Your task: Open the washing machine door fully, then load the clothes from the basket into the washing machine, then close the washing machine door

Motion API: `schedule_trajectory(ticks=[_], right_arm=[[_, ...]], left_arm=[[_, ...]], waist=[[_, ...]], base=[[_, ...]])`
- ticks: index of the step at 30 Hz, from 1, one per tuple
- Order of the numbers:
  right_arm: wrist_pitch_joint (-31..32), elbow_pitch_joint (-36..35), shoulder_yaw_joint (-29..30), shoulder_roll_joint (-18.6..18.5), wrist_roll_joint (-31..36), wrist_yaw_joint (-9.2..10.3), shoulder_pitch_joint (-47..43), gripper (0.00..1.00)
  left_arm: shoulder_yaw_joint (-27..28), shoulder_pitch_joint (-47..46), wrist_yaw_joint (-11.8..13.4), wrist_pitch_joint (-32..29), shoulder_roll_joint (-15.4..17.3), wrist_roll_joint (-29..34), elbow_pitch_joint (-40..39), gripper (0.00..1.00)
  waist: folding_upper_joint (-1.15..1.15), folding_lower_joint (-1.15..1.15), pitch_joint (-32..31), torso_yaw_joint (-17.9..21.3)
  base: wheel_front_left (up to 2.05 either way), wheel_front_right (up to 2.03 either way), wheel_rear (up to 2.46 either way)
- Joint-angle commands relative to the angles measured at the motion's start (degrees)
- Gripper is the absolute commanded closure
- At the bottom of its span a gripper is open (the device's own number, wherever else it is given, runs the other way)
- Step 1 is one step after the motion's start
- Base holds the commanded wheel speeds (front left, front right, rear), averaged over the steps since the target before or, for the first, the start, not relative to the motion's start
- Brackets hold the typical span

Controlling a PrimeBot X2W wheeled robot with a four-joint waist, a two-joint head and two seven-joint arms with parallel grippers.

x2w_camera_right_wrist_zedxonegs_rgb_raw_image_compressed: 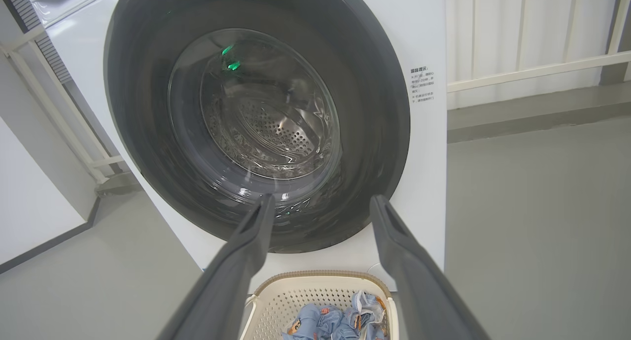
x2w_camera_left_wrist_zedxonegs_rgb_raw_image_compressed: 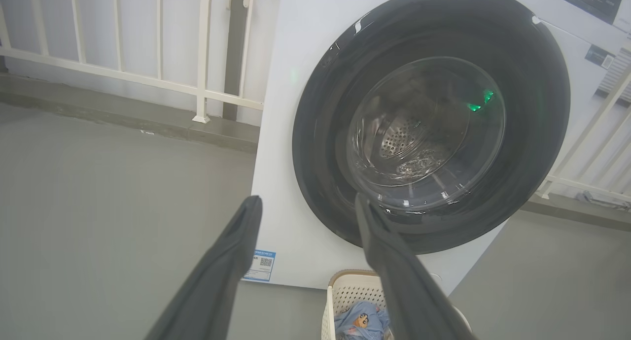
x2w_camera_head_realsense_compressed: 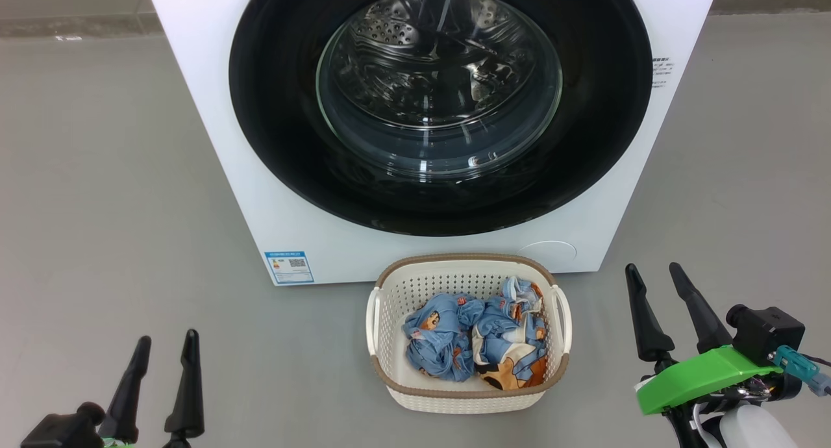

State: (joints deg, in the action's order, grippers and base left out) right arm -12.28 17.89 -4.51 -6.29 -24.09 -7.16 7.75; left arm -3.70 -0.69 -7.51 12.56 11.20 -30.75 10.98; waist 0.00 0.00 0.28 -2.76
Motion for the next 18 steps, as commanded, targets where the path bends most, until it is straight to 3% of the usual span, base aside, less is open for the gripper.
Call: schedule_trajectory(ticks=[1,10,18], right_arm=[[-1.14,-1.66,-1.07,-0.89,1.78,-0.31,2.25,0.0],[-2.66,-1.87,-0.12,-0.28,7.41,-0.33,1.49,0.0],[-2.72,-1.63,1.26,0.75,7.76,-0.33,-0.03,0.0]], left_arm=[[1.58,-1.72,0.02,0.85,1.62,2.0,-2.02,0.0],[1.28,-1.61,0.02,2.37,2.7,6.97,-1.84,0.0],[1.53,-1.62,0.02,2.44,2.56,6.46,-0.3,0.0]], waist=[[0.0,0.0,0.01,-0.05],[0.0,0.0,0.01,-0.21],[0.0,0.0,-0.05,-0.14]], base=[[0.0,0.0,0.0],[0.0,0.0,0.0],[0.0,0.0,0.0]])
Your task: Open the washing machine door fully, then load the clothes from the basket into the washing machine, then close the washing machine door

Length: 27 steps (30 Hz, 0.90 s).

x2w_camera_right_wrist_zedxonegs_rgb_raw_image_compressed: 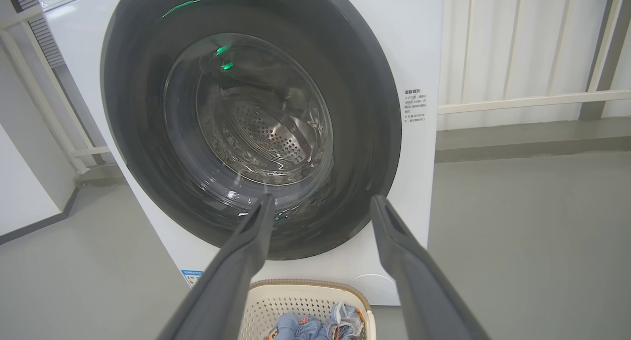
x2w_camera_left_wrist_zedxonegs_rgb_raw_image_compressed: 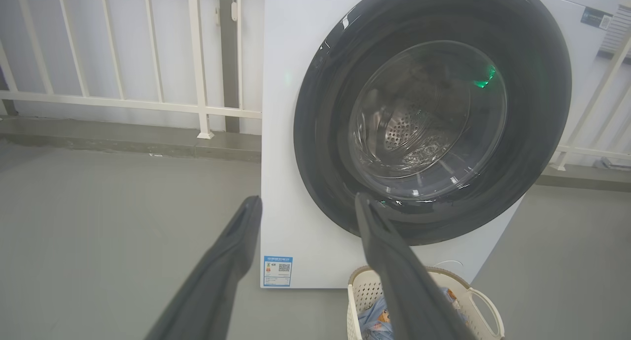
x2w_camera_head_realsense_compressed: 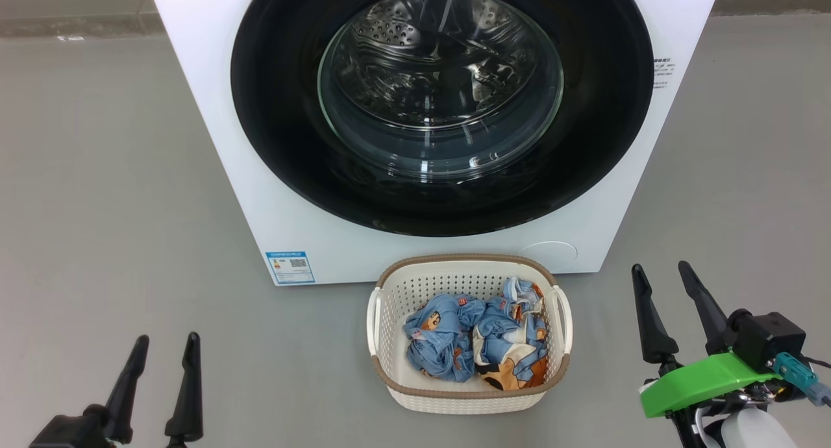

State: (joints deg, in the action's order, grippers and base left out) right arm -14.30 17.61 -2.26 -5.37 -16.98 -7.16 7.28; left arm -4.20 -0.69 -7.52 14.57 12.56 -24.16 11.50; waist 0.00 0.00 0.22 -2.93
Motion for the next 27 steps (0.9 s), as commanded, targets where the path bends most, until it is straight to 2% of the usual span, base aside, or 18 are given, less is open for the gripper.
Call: schedule_trajectory(ticks=[1,13,19,27], right_arm=[[-0.7,-1.35,-0.83,-0.09,0.68,-0.33,0.35,0.0],[-0.7,-1.54,0.29,0.26,0.97,-0.33,0.05,0.0],[-0.7,-1.7,0.42,0.4,0.95,-0.33,0.02,0.0],[-0.7,-2.1,0.77,0.81,0.94,-0.33,0.3,0.0]], left_arm=[[2.12,-1.67,0.03,0.42,1.16,-0.41,-0.65,0.0],[2.54,-2.3,0.03,0.43,1.2,-1.53,1.63,0.0],[3.5,-2.65,0.29,0.43,1.16,0.51,3.19,0.0],[5.29,-4.04,0.22,0.43,0.63,1.15,4.91,0.0]], waist=[[0.0,0.0,0.03,0.05],[0.0,0.0,0.21,0.27],[0.0,0.0,0.13,0.3],[0.0,0.0,1.2,0.45]], base=[[0.0,0.0,0.0],[0.0,0.0,0.0],[0.03,0.03,-0.06],[0.56,0.56,-1.11]])
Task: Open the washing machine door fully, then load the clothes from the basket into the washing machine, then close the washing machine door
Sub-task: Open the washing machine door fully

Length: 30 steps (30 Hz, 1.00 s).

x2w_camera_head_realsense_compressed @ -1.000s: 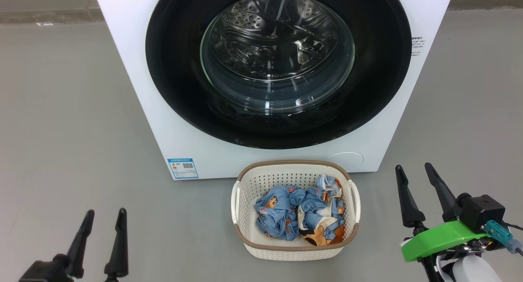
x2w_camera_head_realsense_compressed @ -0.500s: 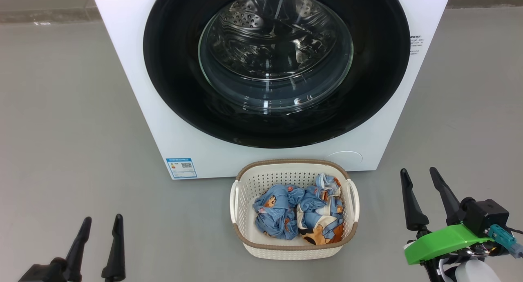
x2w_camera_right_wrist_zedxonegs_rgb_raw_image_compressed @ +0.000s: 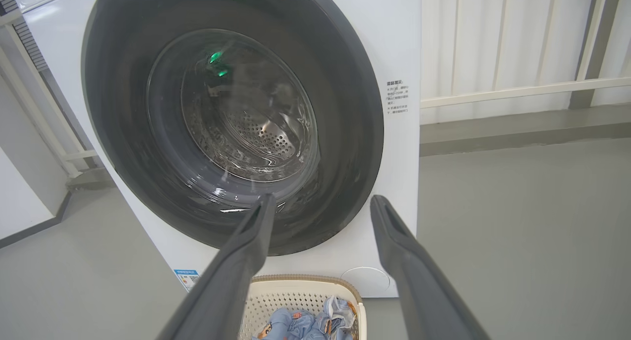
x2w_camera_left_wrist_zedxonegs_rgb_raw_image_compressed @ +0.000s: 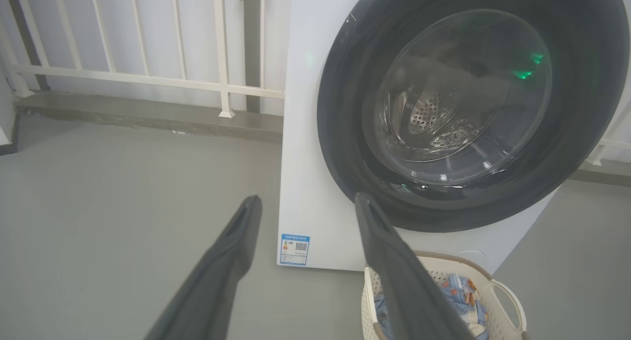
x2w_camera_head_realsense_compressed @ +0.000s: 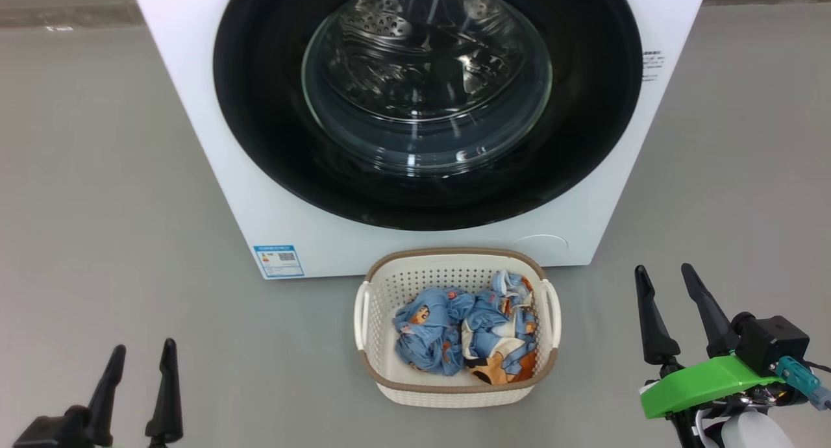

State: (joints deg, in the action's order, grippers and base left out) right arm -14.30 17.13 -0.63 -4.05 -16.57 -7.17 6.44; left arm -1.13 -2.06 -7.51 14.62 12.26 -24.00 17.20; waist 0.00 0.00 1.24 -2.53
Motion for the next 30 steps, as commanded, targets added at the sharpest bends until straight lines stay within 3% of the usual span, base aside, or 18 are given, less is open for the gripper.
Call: schedule_trajectory(ticks=[1,30], right_arm=[[-0.7,-1.69,-0.75,-0.45,0.52,-0.32,1.14,0.0],[-0.7,-2.04,0.21,0.68,0.82,-0.32,1.85,0.0]], left_arm=[[2.31,-2.84,0.2,0.38,0.94,1.04,-0.64,0.0],[4.19,-4.94,0.04,0.38,0.15,-0.41,-0.98,0.0]], waist=[[0.0,0.0,0.37,0.07],[0.0,0.0,1.95,0.33]], base=[[0.92,0.92,-1.84],[1.15,1.15,-2.3]])
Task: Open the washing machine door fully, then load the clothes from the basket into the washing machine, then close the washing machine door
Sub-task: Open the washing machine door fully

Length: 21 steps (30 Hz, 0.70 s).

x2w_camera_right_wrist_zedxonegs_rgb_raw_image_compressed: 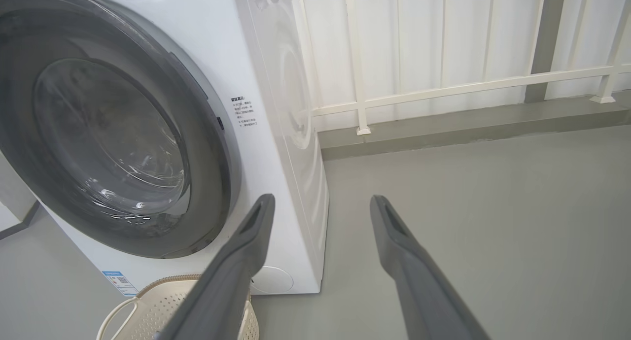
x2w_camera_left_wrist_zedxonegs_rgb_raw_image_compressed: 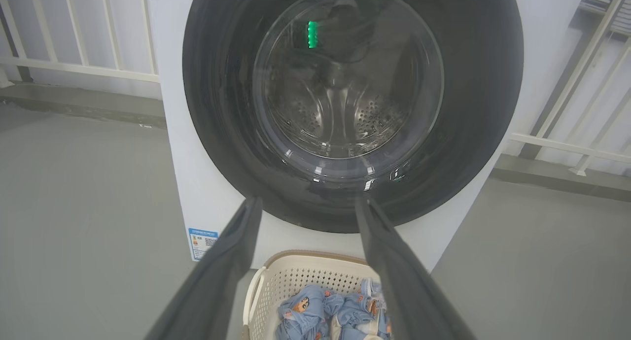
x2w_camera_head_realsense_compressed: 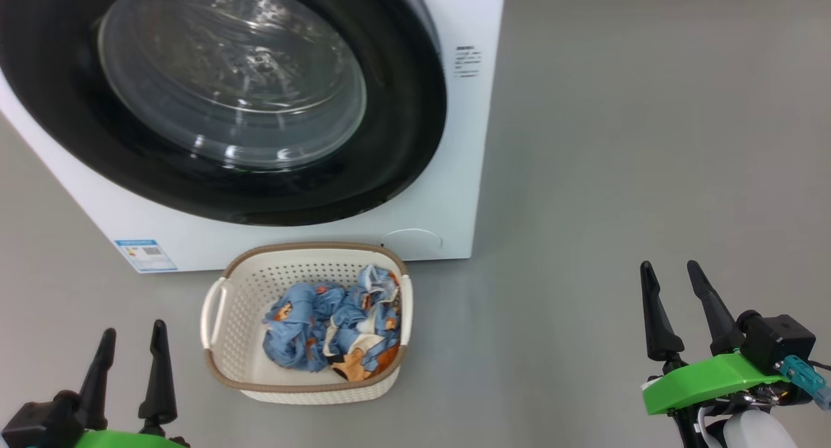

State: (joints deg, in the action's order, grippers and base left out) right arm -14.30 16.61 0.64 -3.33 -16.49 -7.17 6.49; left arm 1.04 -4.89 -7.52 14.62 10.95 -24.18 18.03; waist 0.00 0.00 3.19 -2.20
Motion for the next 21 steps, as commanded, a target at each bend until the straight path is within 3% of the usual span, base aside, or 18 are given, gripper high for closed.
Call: schedule_trajectory(ticks=[1,7,18,20,21], right_arm=[[-0.7,-1.48,-1.05,-0.03,0.74,-0.32,1.82,0.0],[-0.7,-1.22,-1.12,0.01,0.79,-0.32,2.01,0.0],[-0.7,-0.48,-2.37,0.07,-0.12,-0.32,3.94,0.0],[-0.7,-0.05,-2.91,0.09,-1.49,-0.32,5.15,0.71],[-0.7,0.09,-3.2,0.1,-2.21,-0.32,5.93,0.96]], left_arm=[[1.88,-2.03,0.05,0.38,1.49,-0.28,-1.87,0.0],[1.03,-1.48,0.04,0.38,1.44,-1.0,-2.1,0.0],[-0.16,-0.13,0.04,0.38,0.35,-2.47,-2.87,0.0],[-0.42,0.24,0.04,0.38,-0.04,-2.75,-2.74,0.0],[-0.63,0.36,0.04,0.38,-0.23,-2.8,-2.73,0.0]], waist=[[0.0,0.0,-0.02,-0.01],[0.0,0.0,-0.18,-0.11],[0.0,0.0,-0.06,-0.6],[0.0,0.0,0.17,-0.77],[0.0,0.0,0.37,-0.91]], base=[[0.69,0.69,-1.39],[0.42,0.42,-0.84],[0.02,0.02,-0.04],[0.0,0.0,0.0],[0.0,0.0,0.0]])
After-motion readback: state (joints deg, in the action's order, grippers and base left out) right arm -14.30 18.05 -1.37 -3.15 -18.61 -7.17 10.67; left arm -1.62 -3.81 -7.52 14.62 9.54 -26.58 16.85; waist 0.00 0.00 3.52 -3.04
